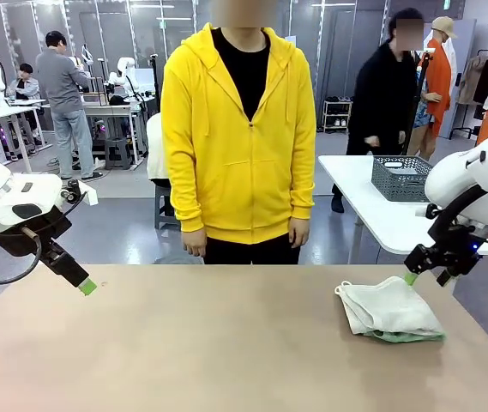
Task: Fold the towels and place them in the basket.
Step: Stack the folded Towel with hook on the right side of the table.
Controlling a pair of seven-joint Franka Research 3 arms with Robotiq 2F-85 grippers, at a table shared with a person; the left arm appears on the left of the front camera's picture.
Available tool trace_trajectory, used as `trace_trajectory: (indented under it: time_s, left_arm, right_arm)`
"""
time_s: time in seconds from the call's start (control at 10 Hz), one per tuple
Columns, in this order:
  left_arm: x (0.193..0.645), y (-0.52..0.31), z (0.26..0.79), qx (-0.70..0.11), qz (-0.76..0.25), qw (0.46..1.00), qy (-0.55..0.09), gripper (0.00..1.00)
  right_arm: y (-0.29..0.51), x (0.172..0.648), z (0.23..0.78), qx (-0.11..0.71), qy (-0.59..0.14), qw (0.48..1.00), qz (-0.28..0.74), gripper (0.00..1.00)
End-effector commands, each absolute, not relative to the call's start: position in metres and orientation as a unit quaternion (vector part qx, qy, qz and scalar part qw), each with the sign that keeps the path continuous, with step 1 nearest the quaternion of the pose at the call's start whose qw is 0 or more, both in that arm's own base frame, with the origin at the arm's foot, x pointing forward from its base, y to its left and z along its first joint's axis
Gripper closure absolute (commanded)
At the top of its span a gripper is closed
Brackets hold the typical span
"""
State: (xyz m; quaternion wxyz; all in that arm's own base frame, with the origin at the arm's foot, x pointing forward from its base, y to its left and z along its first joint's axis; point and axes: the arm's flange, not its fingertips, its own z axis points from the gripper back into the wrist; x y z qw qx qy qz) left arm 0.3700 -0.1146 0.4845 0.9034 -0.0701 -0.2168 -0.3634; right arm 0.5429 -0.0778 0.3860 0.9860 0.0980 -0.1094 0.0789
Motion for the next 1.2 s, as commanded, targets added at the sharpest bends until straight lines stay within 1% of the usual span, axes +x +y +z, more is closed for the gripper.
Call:
trace_trajectory:
  time_s: [0.0, 0.1, 0.2, 1.1]
  left_arm:
    - [0.371, -0.114, 0.485, -0.070, -0.362, 0.904, -0.217, 0.00]
    - [0.371, -0.114, 0.485, -0.070, -0.362, 0.904, -0.217, 0.00]
    - [0.371, -0.114, 0.485, -0.070, -0.362, 0.904, -0.217, 0.00]
    - [0.371, -0.114, 0.485, -0.070, -0.362, 0.904, -0.217, 0.00]
  right_arm:
    - [-0.064, 0.541, 0.392, 0.080, -0.111, 0.987, 0.079, 0.00]
    - [-0.061, 0.543, 0.391, 0.085, -0.103, 0.988, 0.079, 0.00]
    - [-0.072, 0.543, 0.393, 0.092, -0.112, 0.986, 0.087, 0.00]
    - [-0.072, 0.543, 0.393, 0.092, -0.112, 0.986, 0.087, 0.00]
